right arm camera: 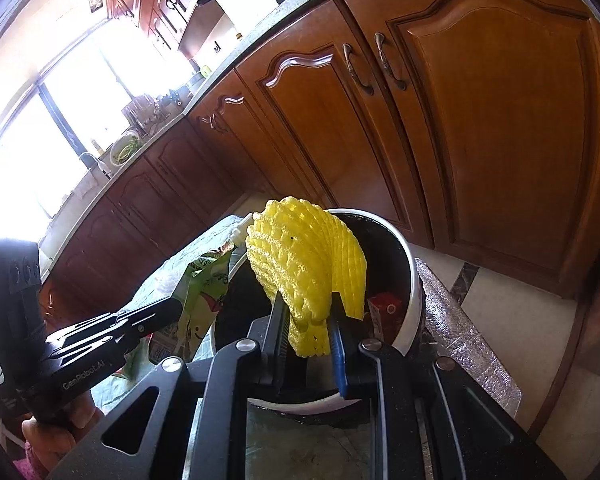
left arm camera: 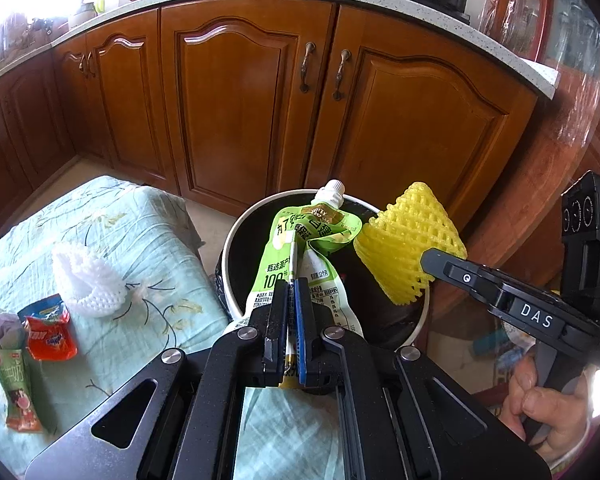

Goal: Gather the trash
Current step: 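Carry the pouch and yellow foam net over the bin and open both tools, then return both tools to the table toward the green milk carton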

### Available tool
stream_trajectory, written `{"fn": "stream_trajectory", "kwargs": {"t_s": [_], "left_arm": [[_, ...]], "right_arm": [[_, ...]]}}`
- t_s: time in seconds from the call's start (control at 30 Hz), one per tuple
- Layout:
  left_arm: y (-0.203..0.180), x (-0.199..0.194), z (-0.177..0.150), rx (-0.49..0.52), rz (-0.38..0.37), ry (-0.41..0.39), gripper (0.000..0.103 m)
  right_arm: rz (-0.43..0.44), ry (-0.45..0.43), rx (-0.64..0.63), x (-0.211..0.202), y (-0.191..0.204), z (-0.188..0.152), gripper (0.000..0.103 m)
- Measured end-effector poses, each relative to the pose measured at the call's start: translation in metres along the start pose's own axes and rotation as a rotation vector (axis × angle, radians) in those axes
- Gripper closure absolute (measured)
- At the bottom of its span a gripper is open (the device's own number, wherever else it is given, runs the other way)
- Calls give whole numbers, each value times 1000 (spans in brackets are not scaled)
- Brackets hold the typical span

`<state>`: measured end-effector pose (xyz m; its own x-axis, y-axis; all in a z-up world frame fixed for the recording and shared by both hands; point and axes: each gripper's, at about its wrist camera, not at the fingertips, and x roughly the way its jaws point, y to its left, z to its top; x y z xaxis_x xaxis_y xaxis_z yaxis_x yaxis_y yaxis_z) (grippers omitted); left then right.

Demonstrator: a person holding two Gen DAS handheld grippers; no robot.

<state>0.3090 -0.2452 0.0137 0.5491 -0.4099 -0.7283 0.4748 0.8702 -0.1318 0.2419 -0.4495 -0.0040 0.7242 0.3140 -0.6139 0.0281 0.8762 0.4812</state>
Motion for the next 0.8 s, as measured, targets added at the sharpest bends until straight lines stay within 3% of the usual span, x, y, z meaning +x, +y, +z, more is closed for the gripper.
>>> {"fn": "stream_trajectory", "kwargs": {"t_s": [0.43,0.5,0.57,0.63,0.8], "left_arm": [[-1,38,12,-20,-10,81,99],[0,40,14,-34,-20,87,98],[1,39,14,-46,-22,88,91],[3,34,12,-60,-18,74,72],[15,16,-4,-108,-16,42,69]], "right_arm": [[-30,57,-25,24,-3,9,80],[-36,60,-15,24,-4,9,70],[-30,51,4,23,-7,10,49],[-26,41,15,20,-10,9,48],[-2,22,42,10,-12,2,42]]}}
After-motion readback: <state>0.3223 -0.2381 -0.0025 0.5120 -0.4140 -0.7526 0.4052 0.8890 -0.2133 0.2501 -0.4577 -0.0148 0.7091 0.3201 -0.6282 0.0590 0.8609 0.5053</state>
